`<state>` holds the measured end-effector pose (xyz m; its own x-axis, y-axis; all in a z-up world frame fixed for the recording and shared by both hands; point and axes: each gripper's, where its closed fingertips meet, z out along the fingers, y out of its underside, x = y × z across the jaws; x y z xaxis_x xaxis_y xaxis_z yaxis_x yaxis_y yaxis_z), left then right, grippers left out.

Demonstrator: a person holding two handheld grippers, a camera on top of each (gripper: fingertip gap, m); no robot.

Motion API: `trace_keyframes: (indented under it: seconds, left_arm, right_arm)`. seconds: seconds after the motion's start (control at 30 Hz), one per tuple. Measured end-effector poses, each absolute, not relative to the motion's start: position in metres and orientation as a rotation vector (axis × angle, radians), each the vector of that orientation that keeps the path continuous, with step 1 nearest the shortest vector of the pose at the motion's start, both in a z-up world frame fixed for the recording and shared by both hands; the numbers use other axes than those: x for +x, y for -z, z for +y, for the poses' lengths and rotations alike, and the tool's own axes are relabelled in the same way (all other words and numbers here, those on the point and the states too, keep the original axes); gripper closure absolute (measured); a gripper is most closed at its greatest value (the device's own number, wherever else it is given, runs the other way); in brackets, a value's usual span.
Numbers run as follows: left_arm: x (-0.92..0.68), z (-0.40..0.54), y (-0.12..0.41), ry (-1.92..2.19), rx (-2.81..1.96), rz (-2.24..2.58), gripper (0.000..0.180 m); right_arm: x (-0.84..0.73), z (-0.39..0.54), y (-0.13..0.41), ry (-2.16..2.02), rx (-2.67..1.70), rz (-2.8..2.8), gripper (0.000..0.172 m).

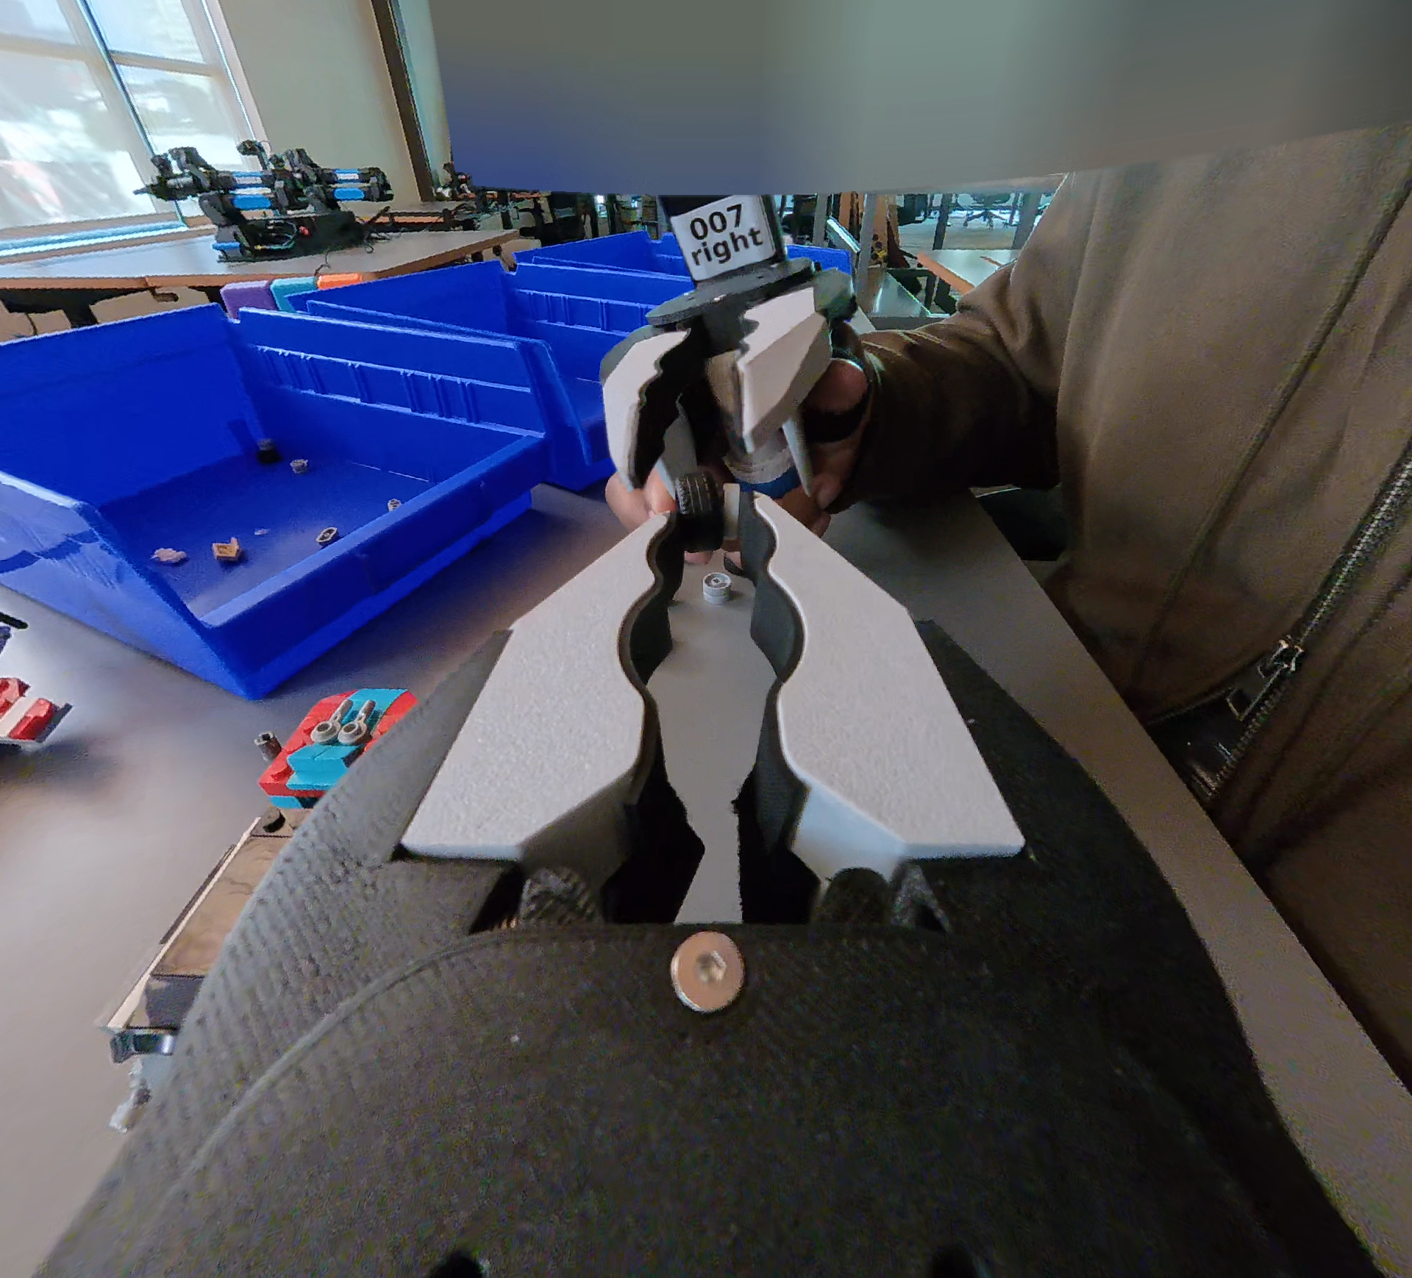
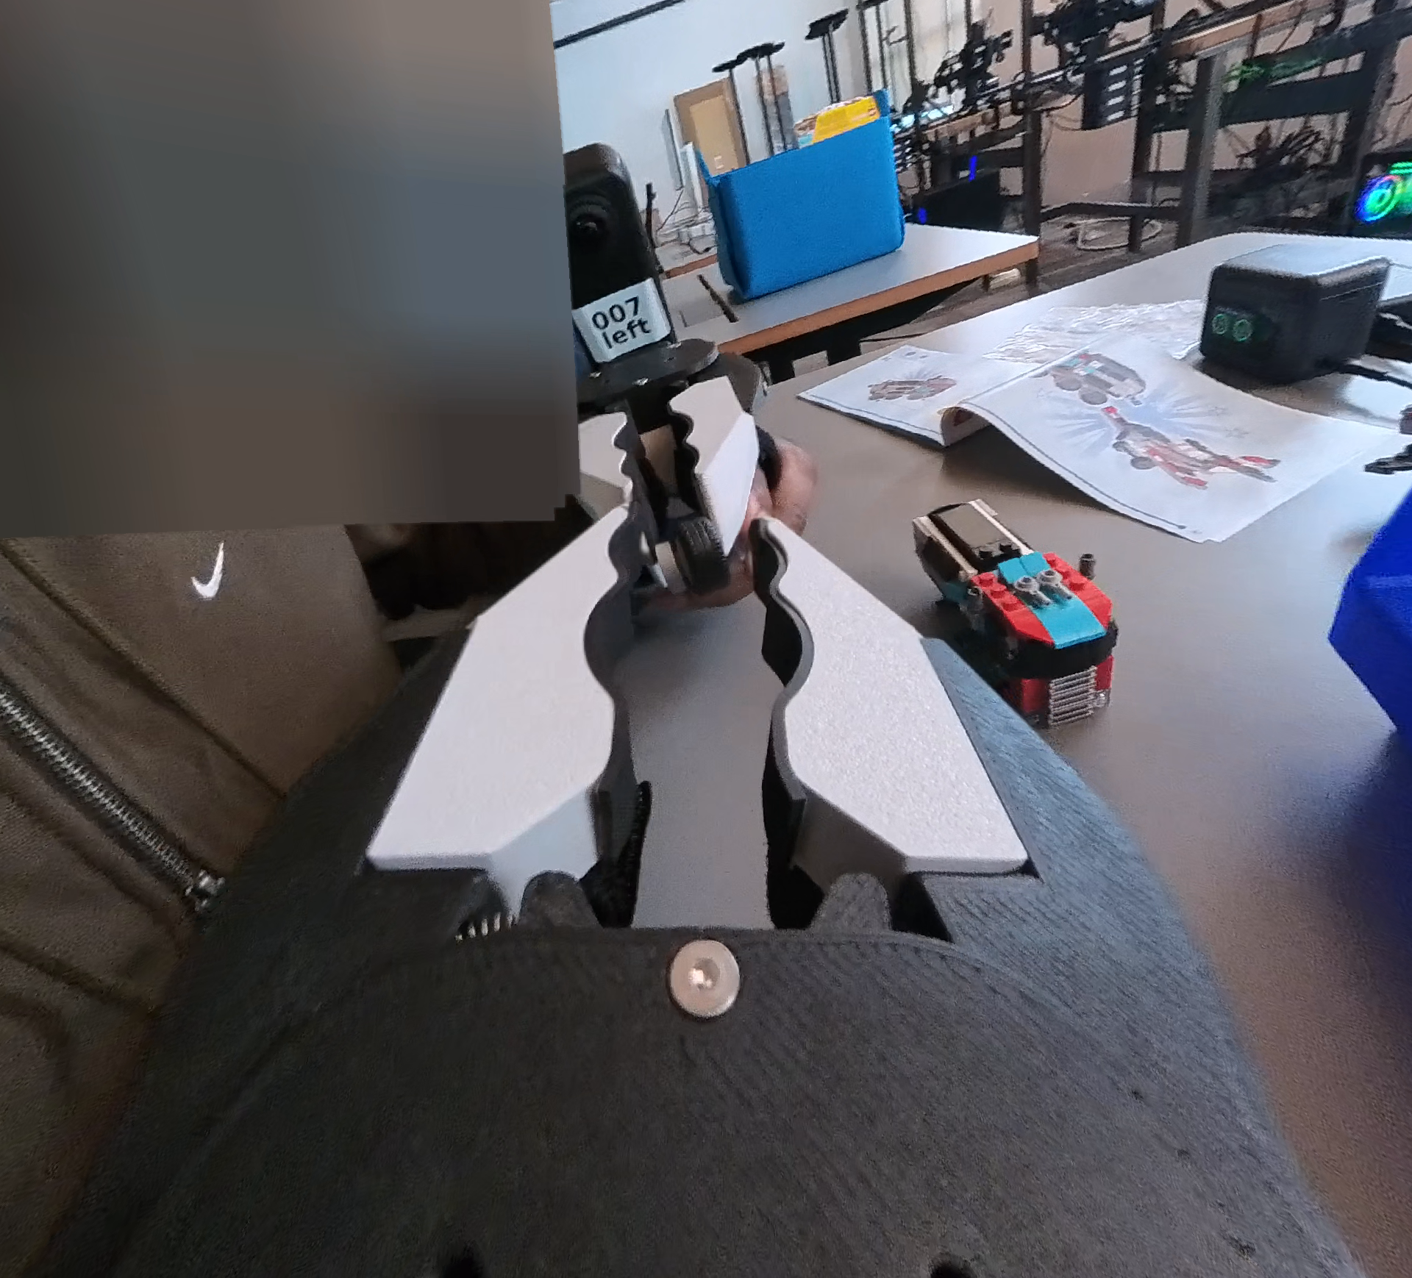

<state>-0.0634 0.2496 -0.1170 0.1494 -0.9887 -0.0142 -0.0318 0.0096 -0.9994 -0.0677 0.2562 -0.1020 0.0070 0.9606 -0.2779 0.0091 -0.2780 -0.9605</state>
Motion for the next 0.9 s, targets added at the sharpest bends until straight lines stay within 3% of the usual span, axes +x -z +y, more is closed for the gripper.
trace_keyframes:
  seconds: [0.3,0.9]
  left_arm:
    - [-0.065,0.240,0.110,1.170,-1.239,1.133,0.165]
    - [-0.065,0.247,0.107,1.505,-1.386,0.943,0.165]
  right_arm:
    - [-0.071,0.240,0.109,-1.407,-1.392,-1.178,0.153]
    - [-0.071,0.250,0.102,-1.189,-1.296,-1.137,0.156]
